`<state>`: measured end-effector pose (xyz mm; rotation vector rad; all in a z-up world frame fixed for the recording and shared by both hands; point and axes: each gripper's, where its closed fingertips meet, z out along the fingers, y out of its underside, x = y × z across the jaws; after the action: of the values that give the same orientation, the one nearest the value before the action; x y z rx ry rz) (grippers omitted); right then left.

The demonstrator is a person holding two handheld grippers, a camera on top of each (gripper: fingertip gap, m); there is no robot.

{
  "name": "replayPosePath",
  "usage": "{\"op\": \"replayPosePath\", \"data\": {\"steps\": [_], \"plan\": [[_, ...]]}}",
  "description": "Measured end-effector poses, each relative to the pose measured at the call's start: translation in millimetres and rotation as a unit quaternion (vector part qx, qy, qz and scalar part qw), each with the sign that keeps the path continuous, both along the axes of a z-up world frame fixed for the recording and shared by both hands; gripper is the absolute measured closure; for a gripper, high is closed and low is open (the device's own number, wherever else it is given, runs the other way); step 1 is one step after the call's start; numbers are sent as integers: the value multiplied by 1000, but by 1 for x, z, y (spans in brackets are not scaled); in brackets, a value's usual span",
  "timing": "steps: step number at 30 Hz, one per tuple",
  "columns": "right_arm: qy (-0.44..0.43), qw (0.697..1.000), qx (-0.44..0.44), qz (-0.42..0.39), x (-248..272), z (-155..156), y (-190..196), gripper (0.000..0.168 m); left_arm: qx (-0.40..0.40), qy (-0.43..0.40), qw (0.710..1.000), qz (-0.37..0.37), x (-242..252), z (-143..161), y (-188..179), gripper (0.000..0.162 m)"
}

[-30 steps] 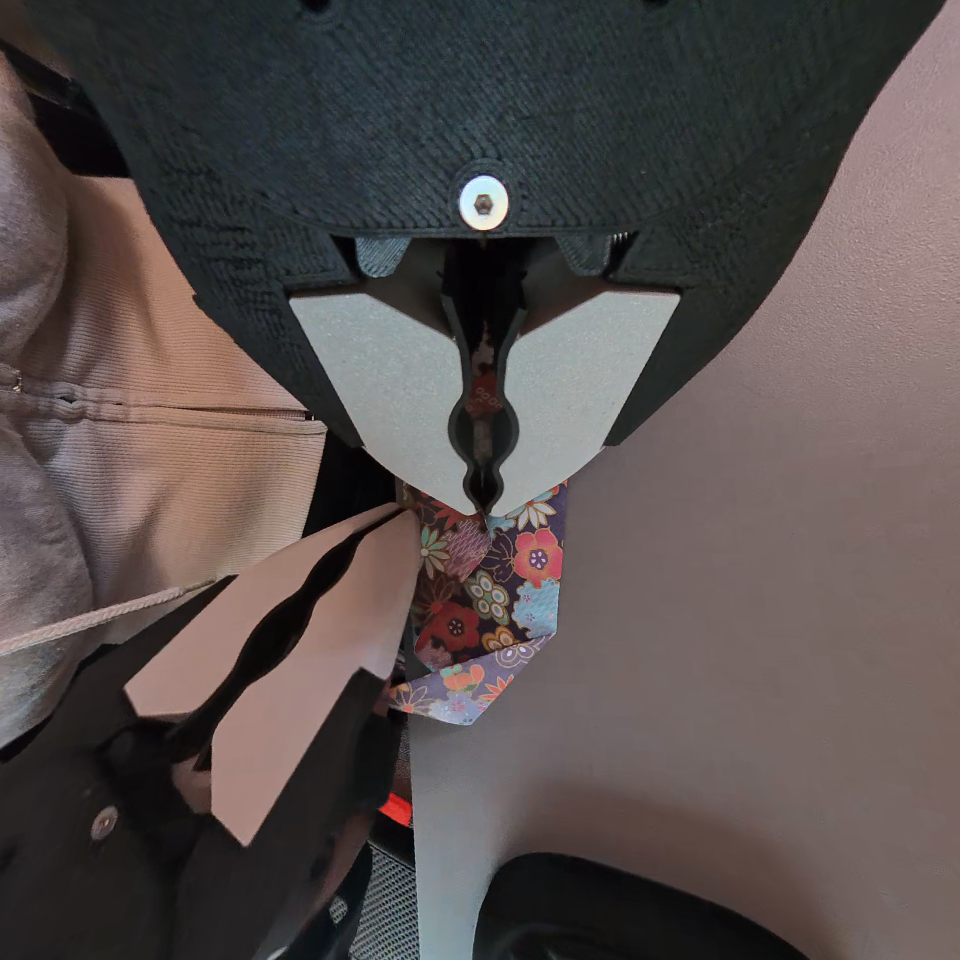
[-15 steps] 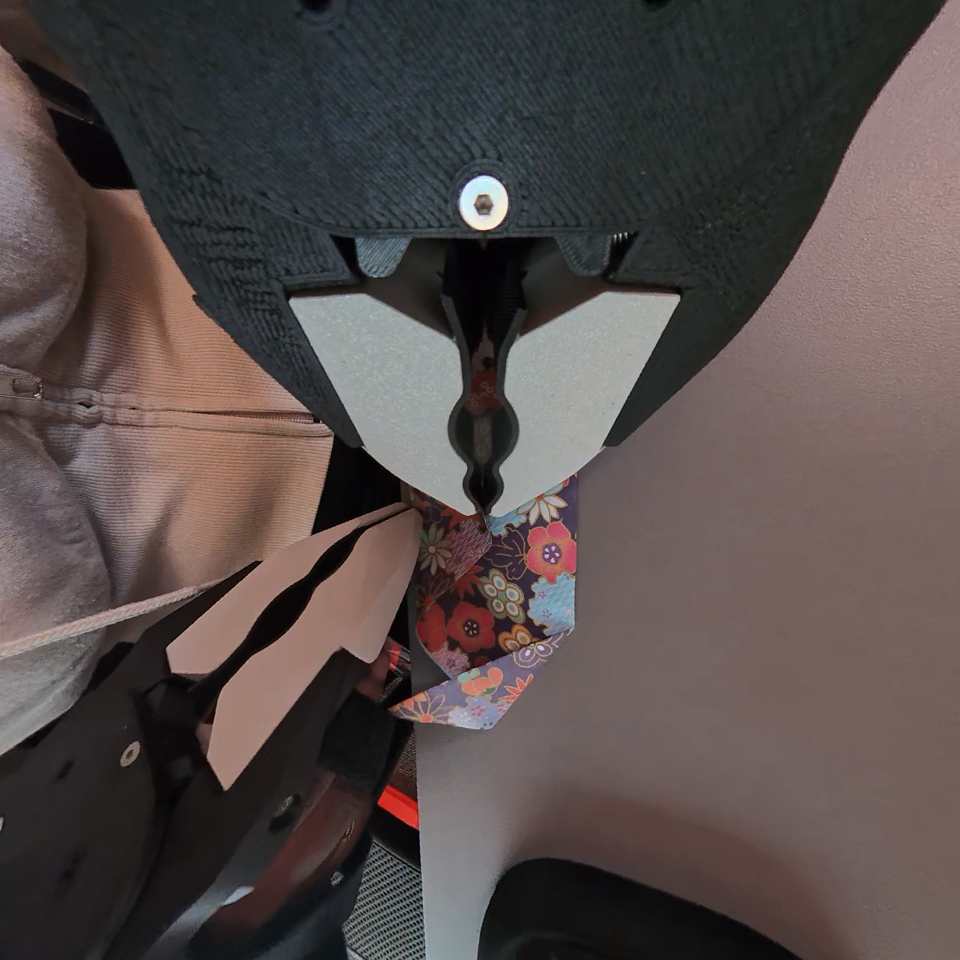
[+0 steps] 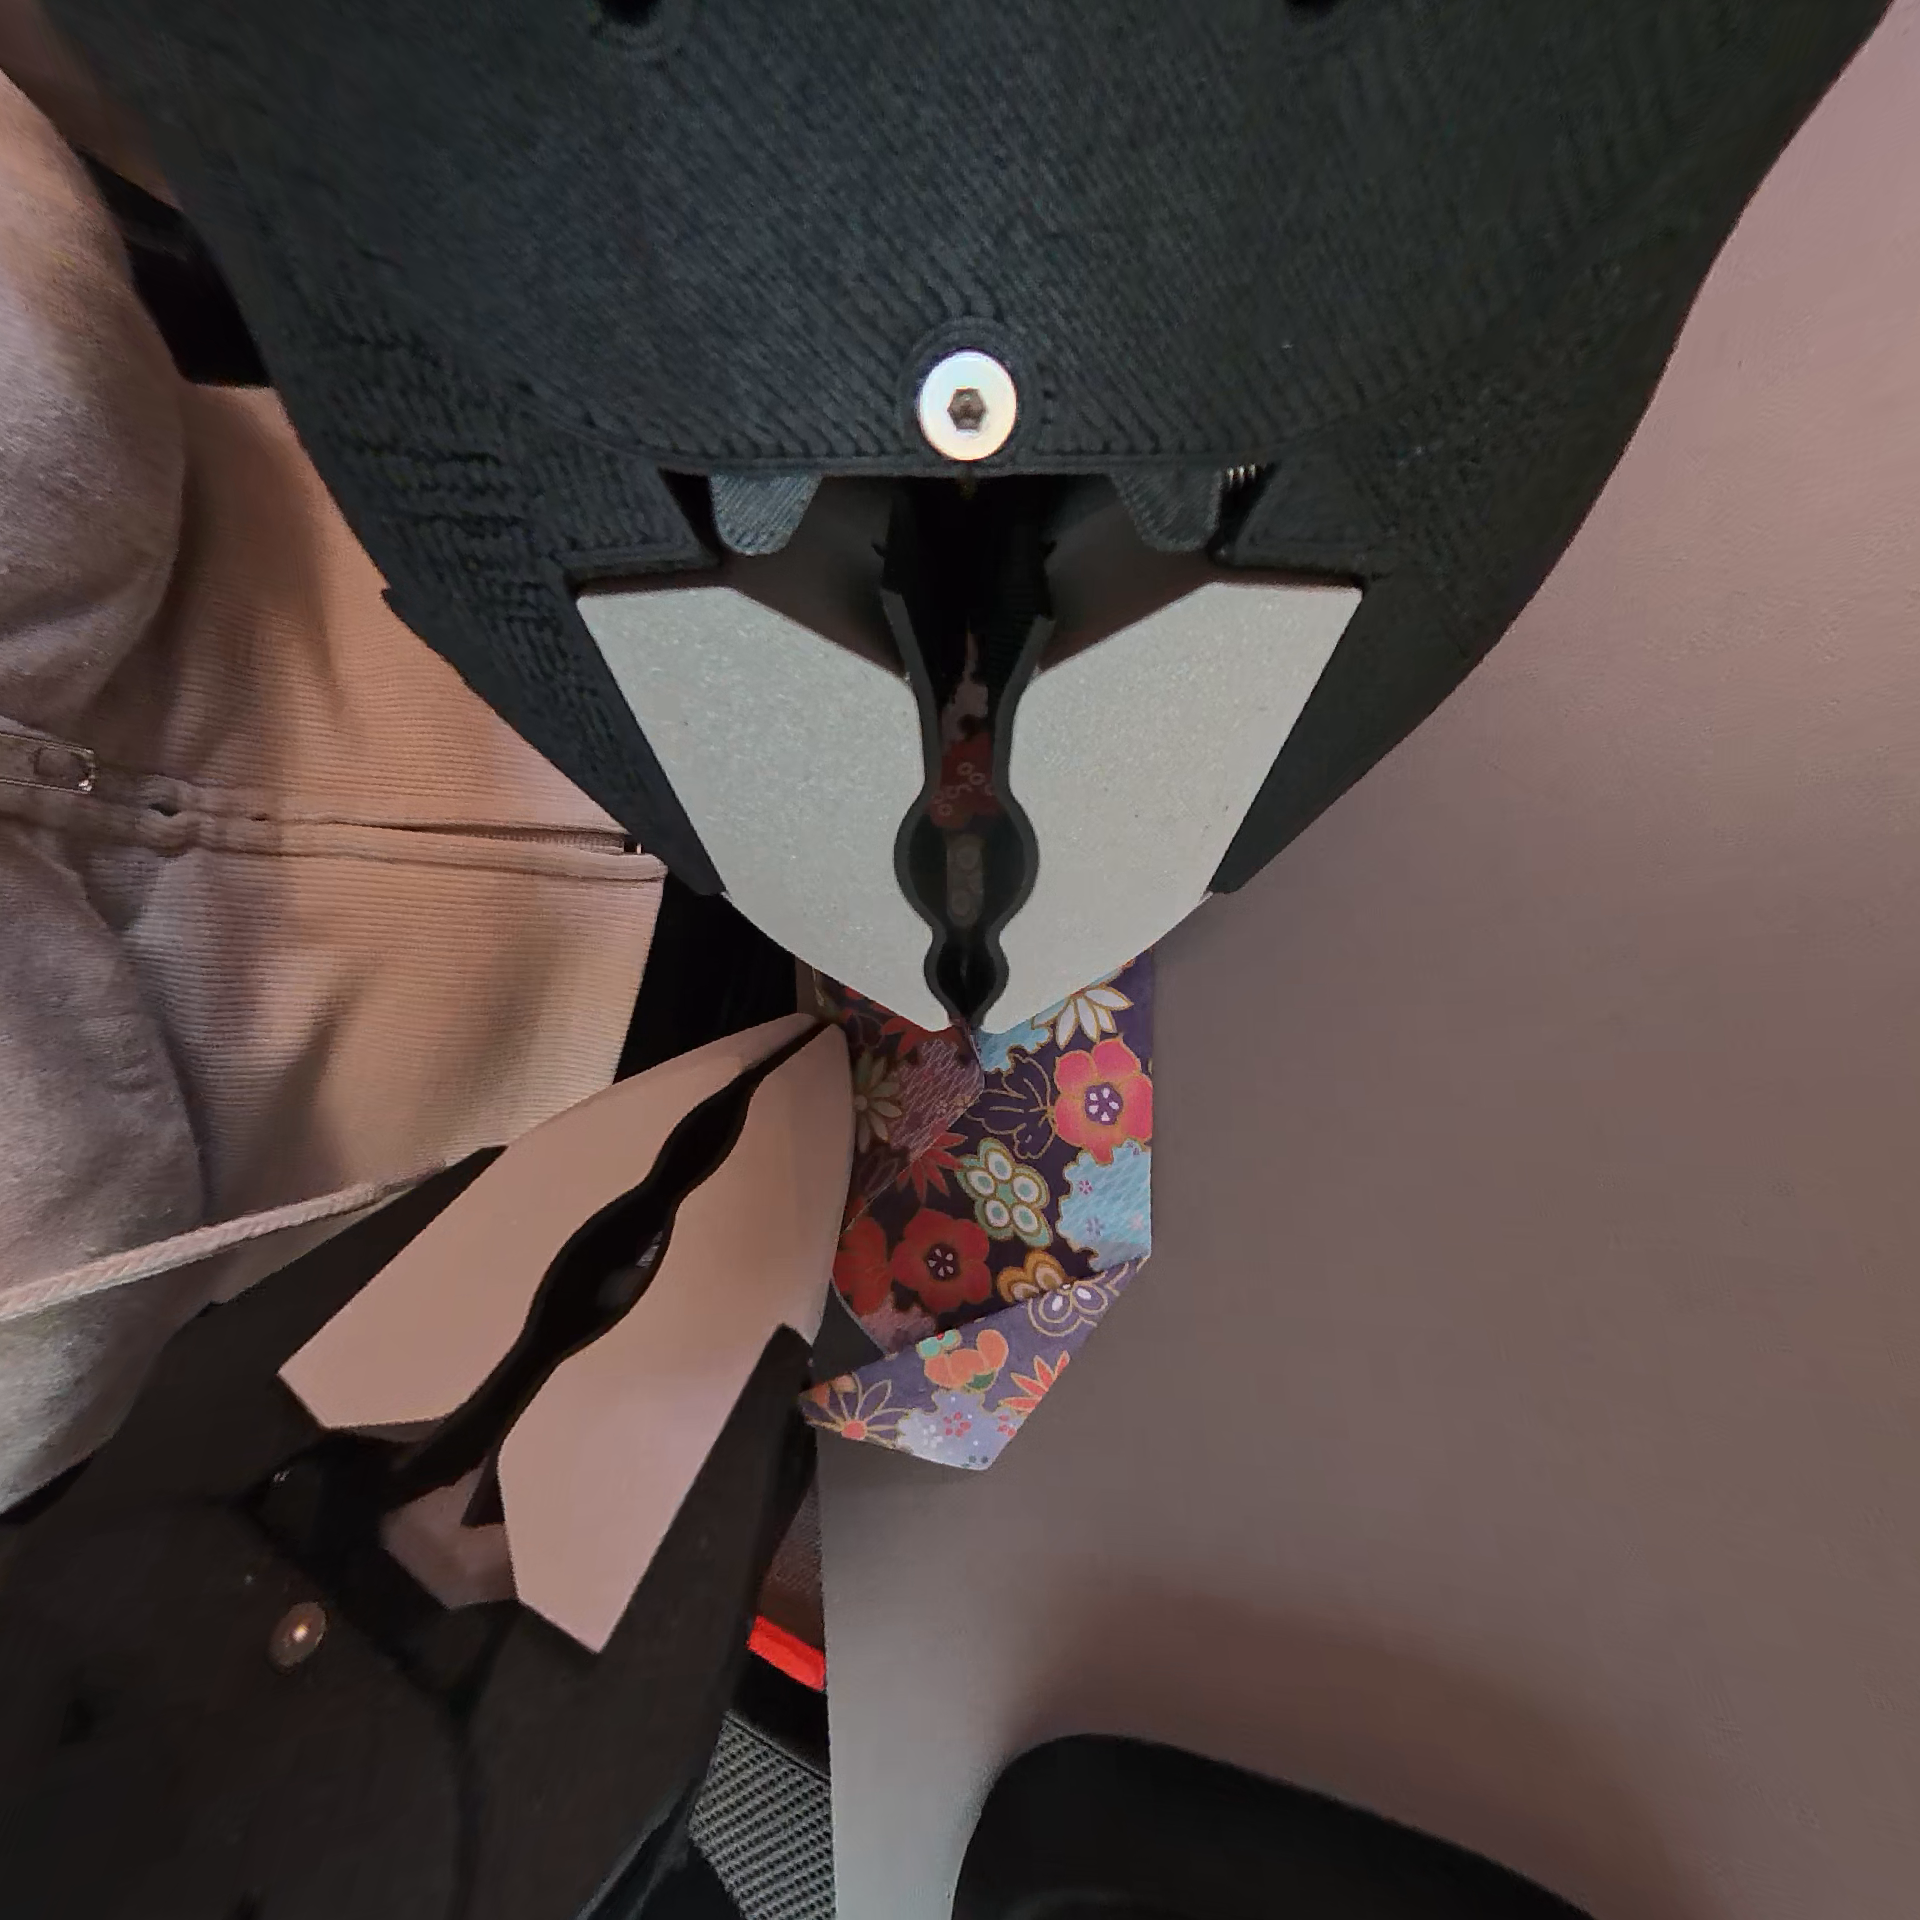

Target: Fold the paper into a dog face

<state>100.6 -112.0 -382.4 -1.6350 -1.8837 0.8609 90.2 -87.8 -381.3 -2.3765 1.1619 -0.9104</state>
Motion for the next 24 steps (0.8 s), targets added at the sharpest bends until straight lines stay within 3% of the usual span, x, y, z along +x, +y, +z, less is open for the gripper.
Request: {"op": "replayPosePath", "data": {"steps": [4, 7, 10, 15, 24], "plan": [[2, 1000, -13, -5, 0, 0, 0, 168, 103, 67, 991, 56, -24, 5, 27, 147], [3, 1000, -11, -7, 0, 0, 0, 168, 181, 29, 982, 52, -19, 29, 28, 143], [3, 1000, -7, -5, 0, 0, 0, 168, 230, 47, 972, 8, -7, 27, 19, 153], [5, 1000, -2, 1, 0, 0, 0, 168, 197, 82, 976, -52, 6, -1, 10, 162], [-16, 998, 55, 15, 26, 0, 10, 168, 176, 88, 980, -28, 5, -3, 10, 162]]}}
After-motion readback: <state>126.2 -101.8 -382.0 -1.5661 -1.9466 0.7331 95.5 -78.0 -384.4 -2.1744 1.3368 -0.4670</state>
